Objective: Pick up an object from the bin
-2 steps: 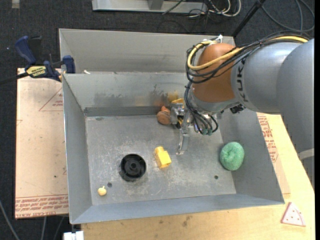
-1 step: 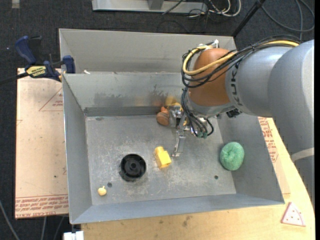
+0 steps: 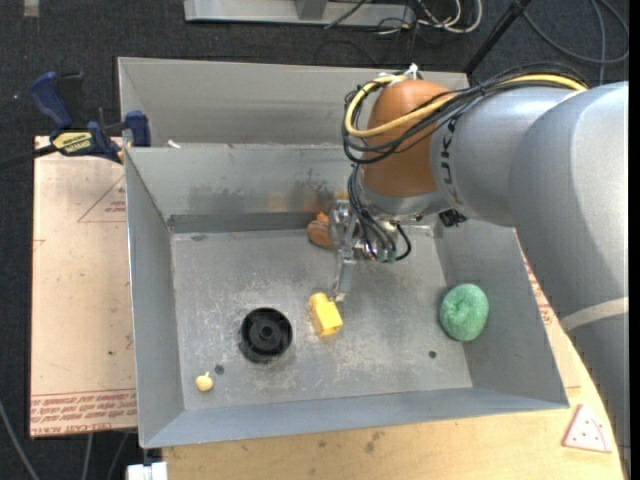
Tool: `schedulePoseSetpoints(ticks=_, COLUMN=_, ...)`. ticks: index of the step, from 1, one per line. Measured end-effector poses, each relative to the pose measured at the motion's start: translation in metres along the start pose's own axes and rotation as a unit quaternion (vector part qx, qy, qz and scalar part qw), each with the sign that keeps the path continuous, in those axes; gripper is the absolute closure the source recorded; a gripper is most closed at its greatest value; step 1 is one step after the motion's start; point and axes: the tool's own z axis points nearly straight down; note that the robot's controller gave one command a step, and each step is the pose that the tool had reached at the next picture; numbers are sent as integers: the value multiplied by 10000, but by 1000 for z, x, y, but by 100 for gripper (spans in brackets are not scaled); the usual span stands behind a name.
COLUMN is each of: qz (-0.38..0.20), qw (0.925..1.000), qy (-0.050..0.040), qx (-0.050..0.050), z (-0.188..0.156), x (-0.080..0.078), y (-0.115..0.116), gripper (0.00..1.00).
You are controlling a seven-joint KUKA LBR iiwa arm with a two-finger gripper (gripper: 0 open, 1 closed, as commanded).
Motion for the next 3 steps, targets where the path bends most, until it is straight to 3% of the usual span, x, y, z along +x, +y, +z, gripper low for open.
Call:
schedulePoseSetpoints(ticks=1, qz=-386, qw=9992, qy=-26, qx=-45, z=-3, x=6, y=35, gripper=0)
schedulePoseSetpoints(ticks=2, qz=-475, qw=9988, qy=-22, qx=-79, z=-1, x=-4, y=21, gripper=0)
schedulePoseSetpoints(ticks=3, qz=-794, qw=9968, qy=-36, qx=-37, z=-1, x=21, y=51, gripper=0)
